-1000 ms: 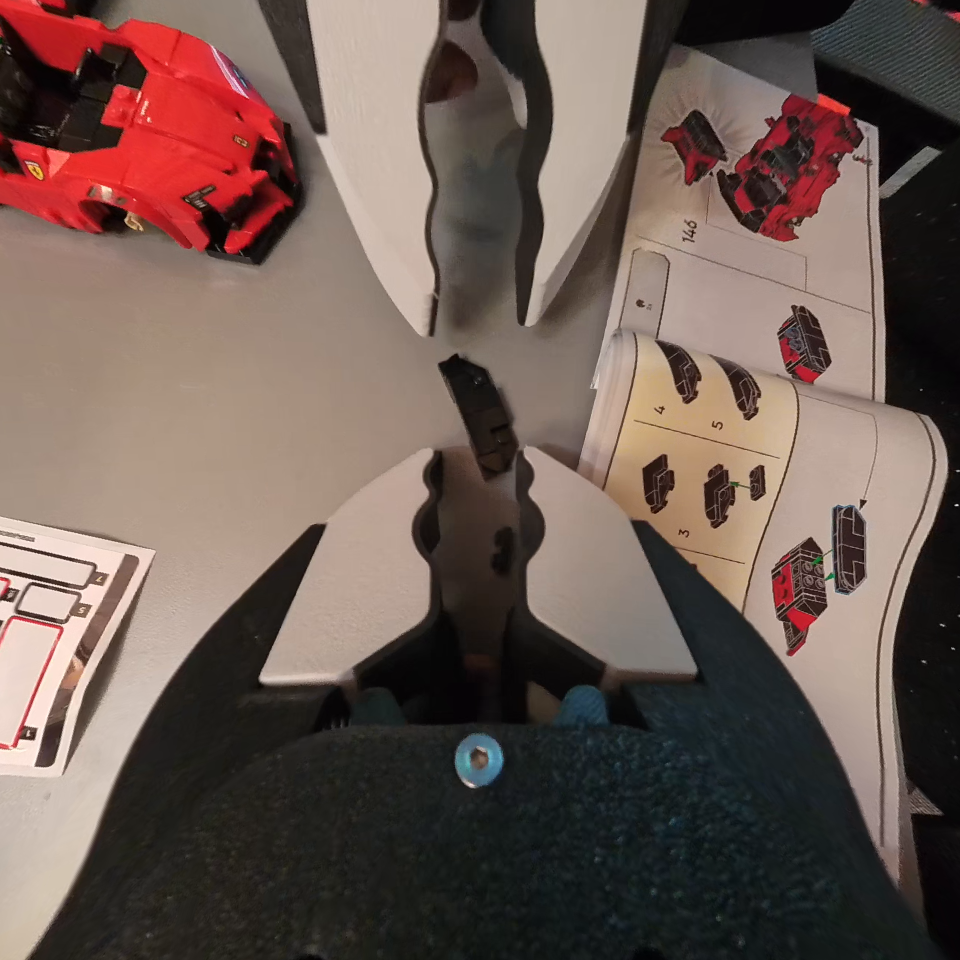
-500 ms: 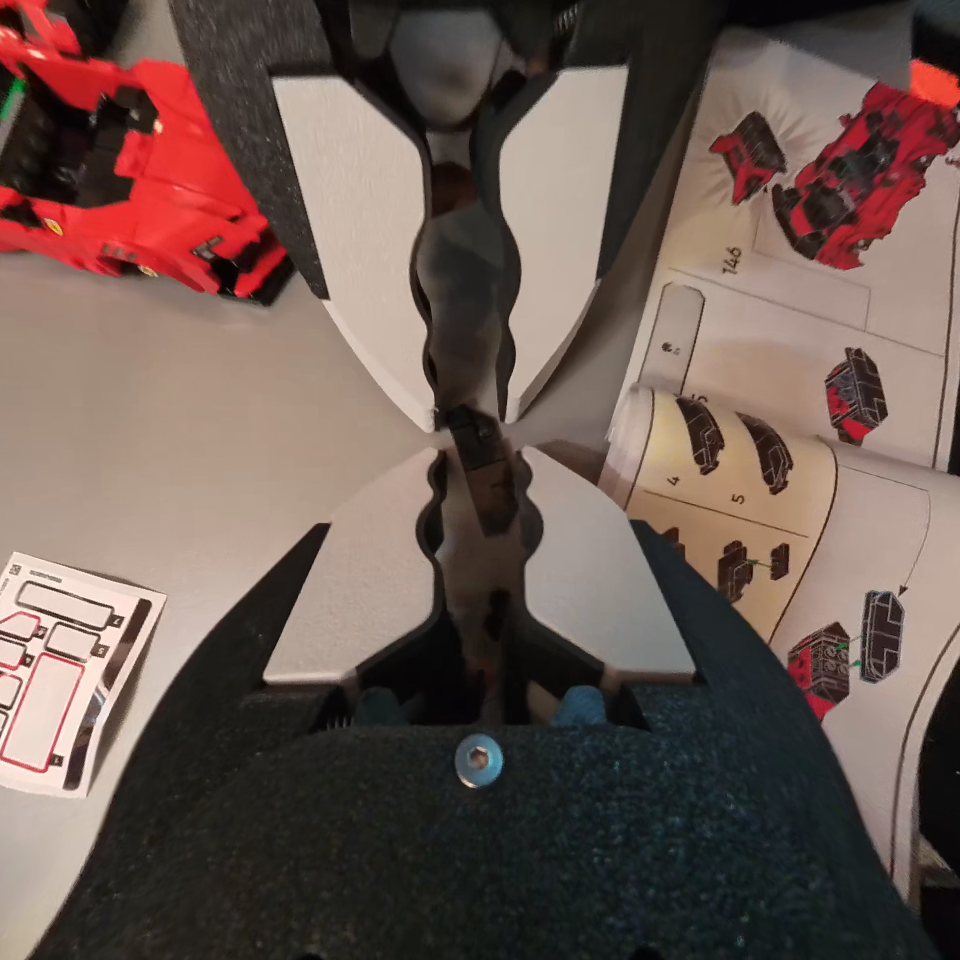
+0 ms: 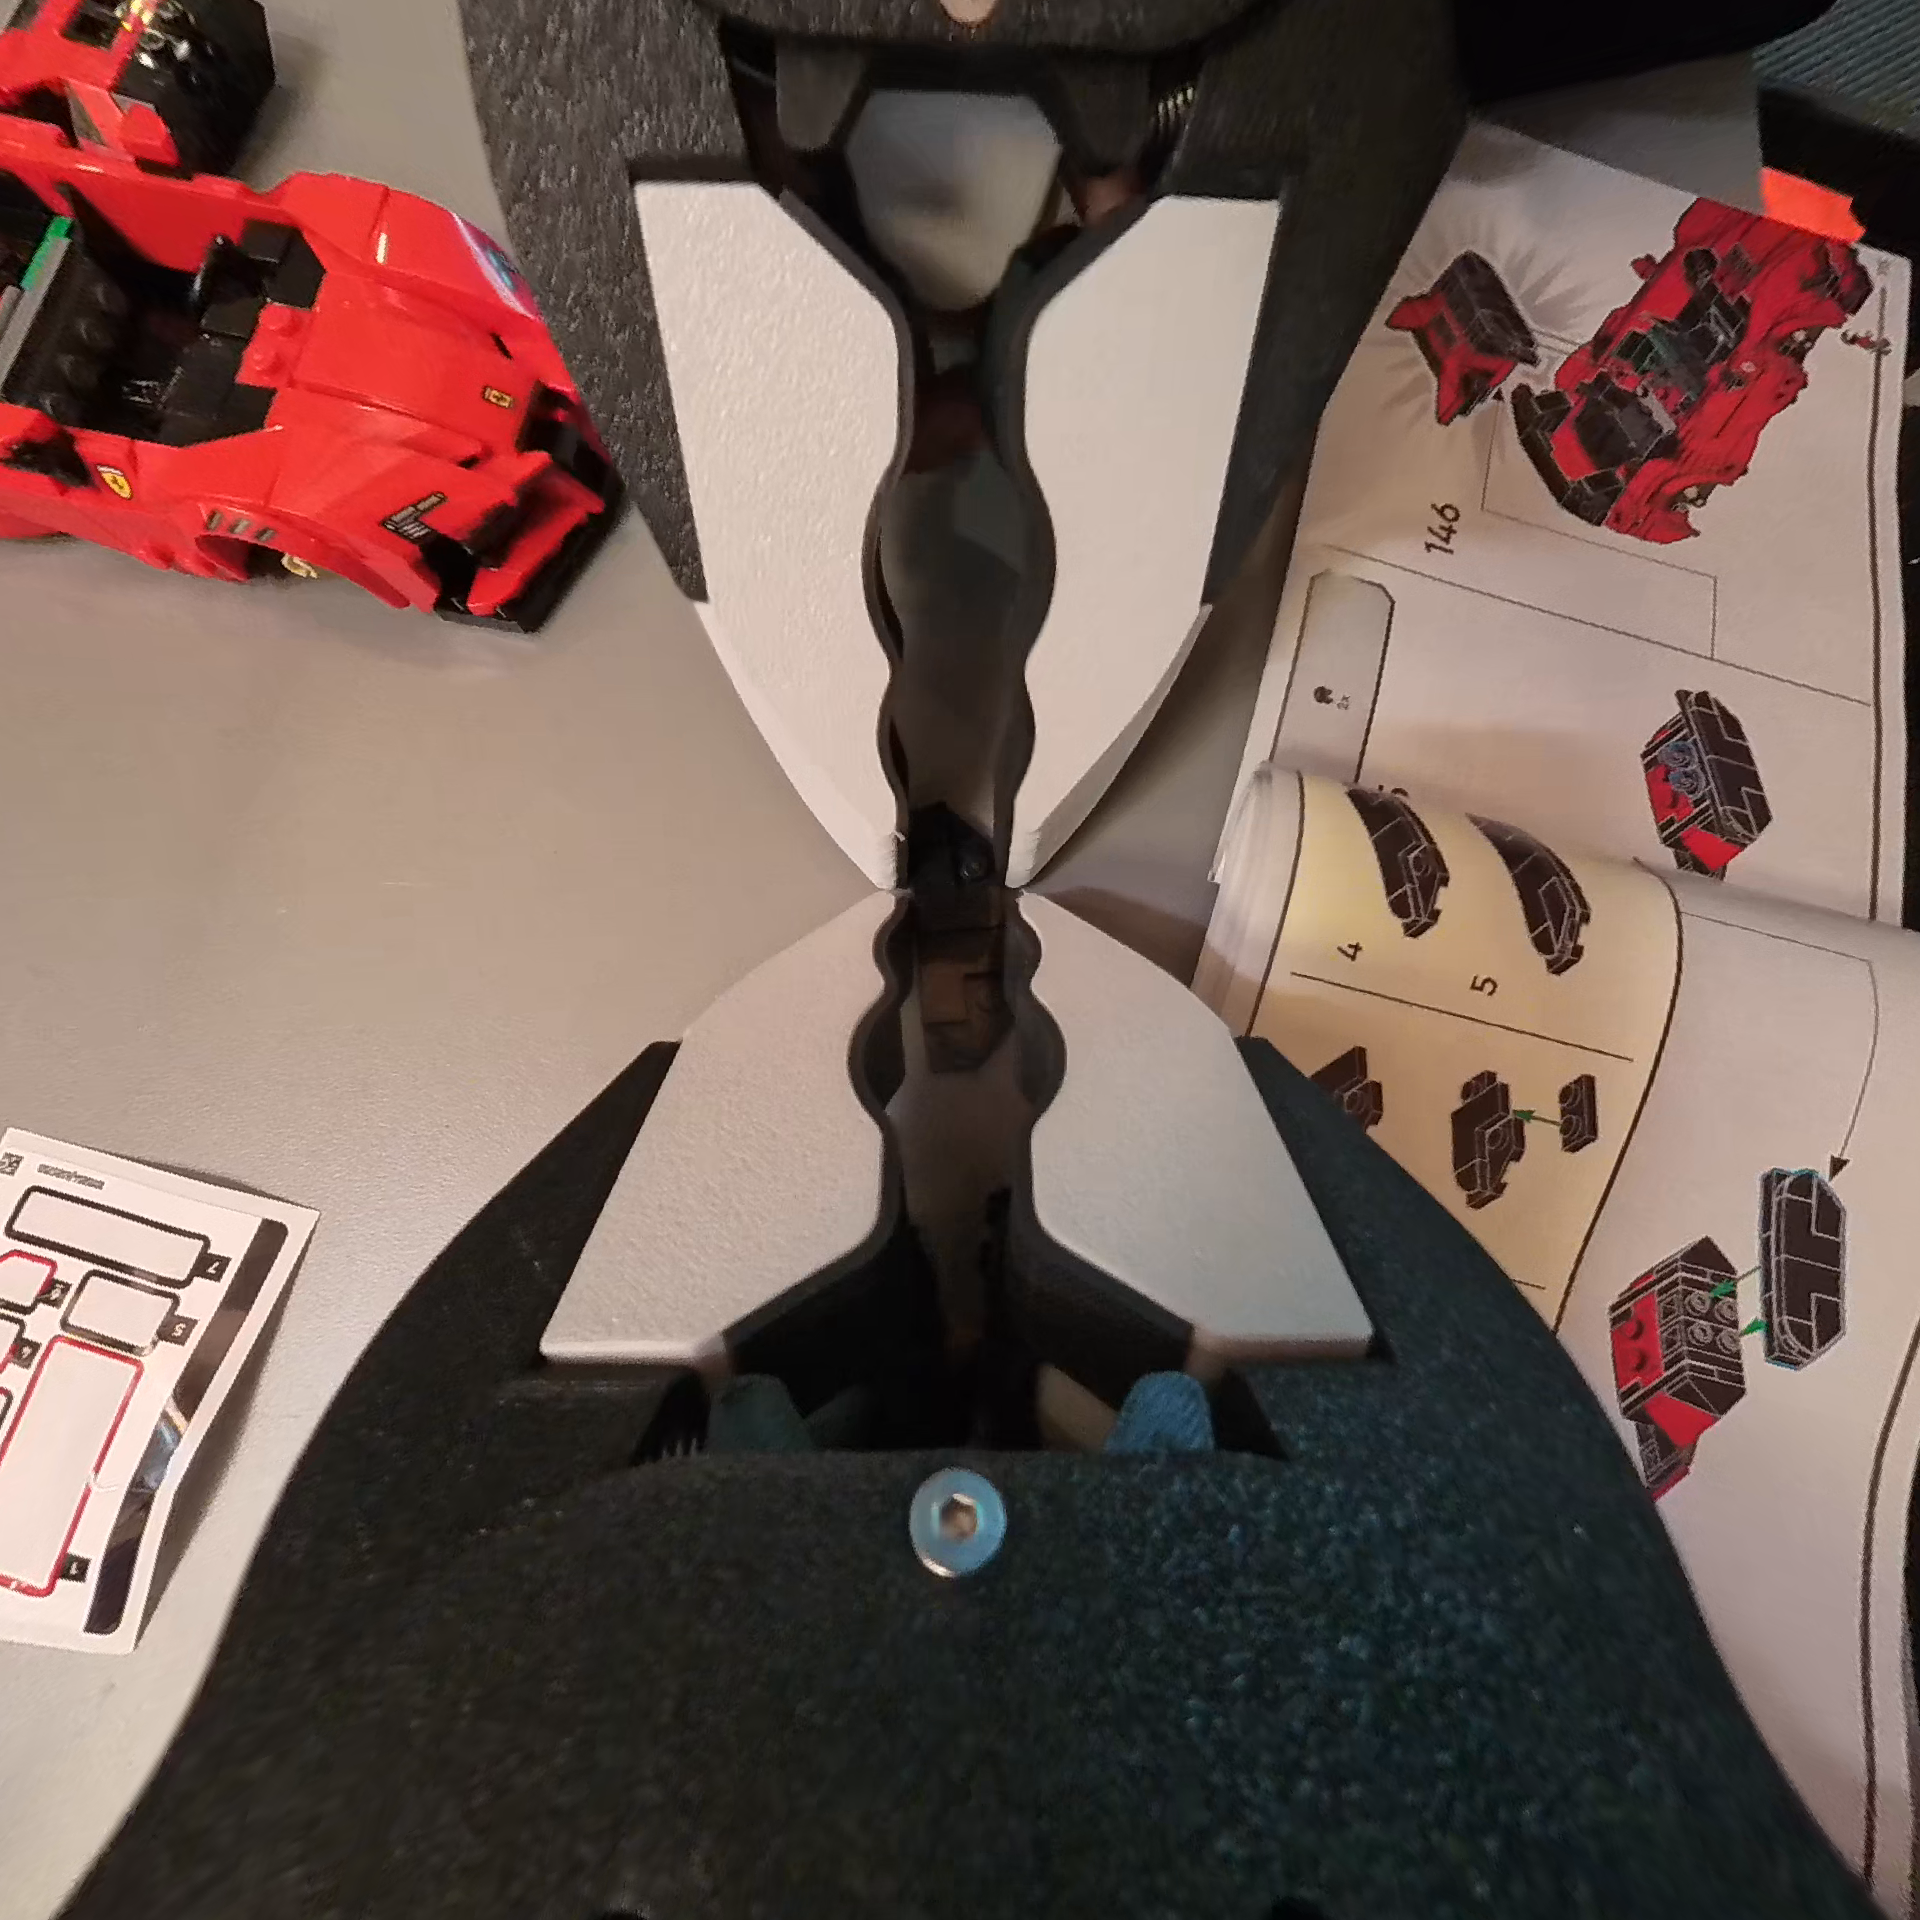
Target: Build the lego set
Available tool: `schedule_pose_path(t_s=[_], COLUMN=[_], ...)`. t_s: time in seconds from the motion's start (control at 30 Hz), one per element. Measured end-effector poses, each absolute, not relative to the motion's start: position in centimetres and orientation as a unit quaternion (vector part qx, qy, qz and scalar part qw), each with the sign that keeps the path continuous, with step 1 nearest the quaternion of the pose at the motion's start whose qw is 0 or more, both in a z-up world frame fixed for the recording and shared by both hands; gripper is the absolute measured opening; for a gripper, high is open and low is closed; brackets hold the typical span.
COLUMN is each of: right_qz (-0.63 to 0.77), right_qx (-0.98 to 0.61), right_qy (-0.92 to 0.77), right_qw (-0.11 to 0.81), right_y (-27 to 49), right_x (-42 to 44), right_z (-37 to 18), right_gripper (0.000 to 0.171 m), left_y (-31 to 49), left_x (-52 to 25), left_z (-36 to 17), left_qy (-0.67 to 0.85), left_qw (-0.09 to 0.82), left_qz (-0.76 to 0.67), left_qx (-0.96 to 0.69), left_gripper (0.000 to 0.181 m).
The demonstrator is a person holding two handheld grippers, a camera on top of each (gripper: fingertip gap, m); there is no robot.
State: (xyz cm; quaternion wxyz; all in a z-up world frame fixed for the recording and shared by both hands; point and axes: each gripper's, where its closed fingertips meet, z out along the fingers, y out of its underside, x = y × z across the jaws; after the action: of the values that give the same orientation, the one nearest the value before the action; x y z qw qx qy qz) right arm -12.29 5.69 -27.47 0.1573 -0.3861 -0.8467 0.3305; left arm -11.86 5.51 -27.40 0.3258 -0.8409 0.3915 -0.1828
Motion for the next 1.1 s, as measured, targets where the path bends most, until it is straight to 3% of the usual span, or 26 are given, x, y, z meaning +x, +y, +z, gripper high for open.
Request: schedule_pose_path(t_s=[0.1,0.17,0.4,0.87,0.93,1.1], right_qz=[0.330,0.328,0.335,0.322,0.346,0.343], right_qx=[-0.365,-0.362,-0.361,-0.379,-0.378,-0.379], right_qy=[-0.854,-0.857,-0.858,-0.850,-0.838,-0.845], right_qw=[0.167,0.165,0.146,0.178,0.186,0.161], right_y=[5.6,6.1,5.8,6.0,6.4,6.3], right_x=[-12.1,-12.0,-11.9,-11.9,-12.0,-11.7], right_z=[-27.4,-27.3,-27.5,-27.2,-26.1,-26.7], right_gripper=[0.019,0.032,0.016,0.021,0.001,0.000], left_y=[5.4,5.5,5.5,5.4,5.4,5.4], left_x=[-11.7,-11.7,-11.8,-11.7,-11.7,-11.7], left_z=[-27.4,-27.4,-27.4,-27.4,-27.4,-27.4], left_qy=[0.392,0.393,0.392,0.388,0.389,0.391], left_qw=[0.330,0.328,0.329,0.333,0.332,0.330], left_qz=[-0.195,-0.197,-0.197,-0.204,-0.203,-0.203], left_qx=[-0.836,-0.836,-0.836,-0.835,-0.835,-0.835], left_gripper=[0.016,0.017,0.016,0.016,0.016,0.016])
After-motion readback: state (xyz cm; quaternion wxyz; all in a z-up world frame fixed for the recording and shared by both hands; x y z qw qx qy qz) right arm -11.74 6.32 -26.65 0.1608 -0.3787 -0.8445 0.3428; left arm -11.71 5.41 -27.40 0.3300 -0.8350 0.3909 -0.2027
